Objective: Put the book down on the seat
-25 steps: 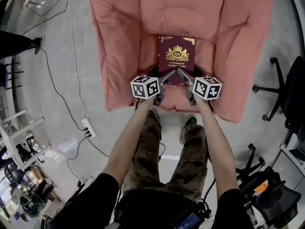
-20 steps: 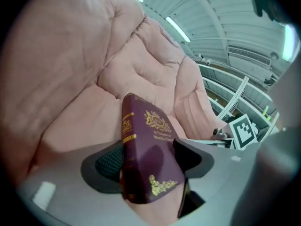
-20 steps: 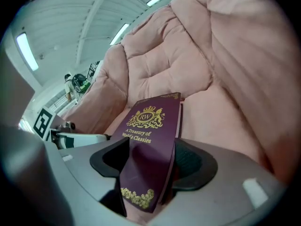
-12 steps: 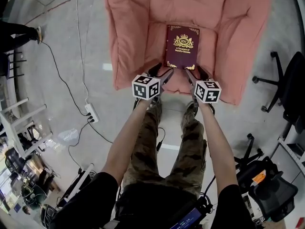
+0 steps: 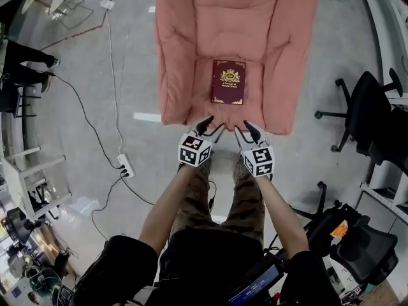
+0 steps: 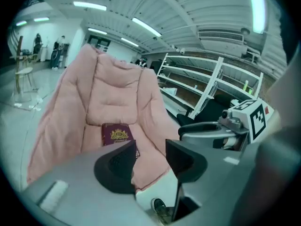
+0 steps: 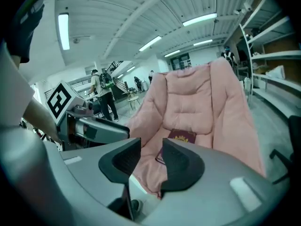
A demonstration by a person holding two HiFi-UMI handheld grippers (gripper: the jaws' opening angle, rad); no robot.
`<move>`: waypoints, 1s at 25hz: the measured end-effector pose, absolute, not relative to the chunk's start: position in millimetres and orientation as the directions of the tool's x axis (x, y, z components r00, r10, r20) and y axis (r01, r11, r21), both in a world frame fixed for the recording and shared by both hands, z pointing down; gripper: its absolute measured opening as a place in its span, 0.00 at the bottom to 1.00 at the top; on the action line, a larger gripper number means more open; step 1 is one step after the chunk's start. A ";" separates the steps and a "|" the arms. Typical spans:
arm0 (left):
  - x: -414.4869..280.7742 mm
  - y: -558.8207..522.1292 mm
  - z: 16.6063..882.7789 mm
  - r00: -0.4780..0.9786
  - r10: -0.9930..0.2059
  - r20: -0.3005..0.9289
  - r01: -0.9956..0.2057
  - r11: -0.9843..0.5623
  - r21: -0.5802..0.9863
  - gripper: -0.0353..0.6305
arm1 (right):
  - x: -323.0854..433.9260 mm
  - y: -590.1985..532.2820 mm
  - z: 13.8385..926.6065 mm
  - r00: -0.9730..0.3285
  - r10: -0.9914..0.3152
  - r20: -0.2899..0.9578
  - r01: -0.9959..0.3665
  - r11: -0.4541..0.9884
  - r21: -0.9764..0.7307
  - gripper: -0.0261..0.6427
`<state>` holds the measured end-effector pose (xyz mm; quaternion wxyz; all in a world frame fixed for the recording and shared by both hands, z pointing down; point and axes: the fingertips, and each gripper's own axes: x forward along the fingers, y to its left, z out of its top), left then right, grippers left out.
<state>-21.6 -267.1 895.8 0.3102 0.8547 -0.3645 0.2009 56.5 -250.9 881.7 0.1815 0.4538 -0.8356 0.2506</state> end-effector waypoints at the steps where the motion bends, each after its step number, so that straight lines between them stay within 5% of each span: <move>1: -19.7 -265.0 875.8 0.658 -0.501 0.563 -0.741 -0.563 0.365 0.35 | 57.3 -251.5 856.6 -0.521 -0.687 0.506 -0.851 0.464 -0.246 0.26; 10: -25.0 -269.2 699.2 0.687 -0.580 0.437 -0.717 -0.640 0.276 0.31 | 49.7 -274.3 658.5 -0.547 -0.790 0.276 -0.833 0.480 -0.275 0.13; 25: -6.5 -228.0 626.9 0.723 -0.594 0.353 -0.675 -0.716 0.177 0.28 | 44.4 -232.7 597.0 -0.613 -0.739 0.279 -0.790 0.585 -0.186 0.11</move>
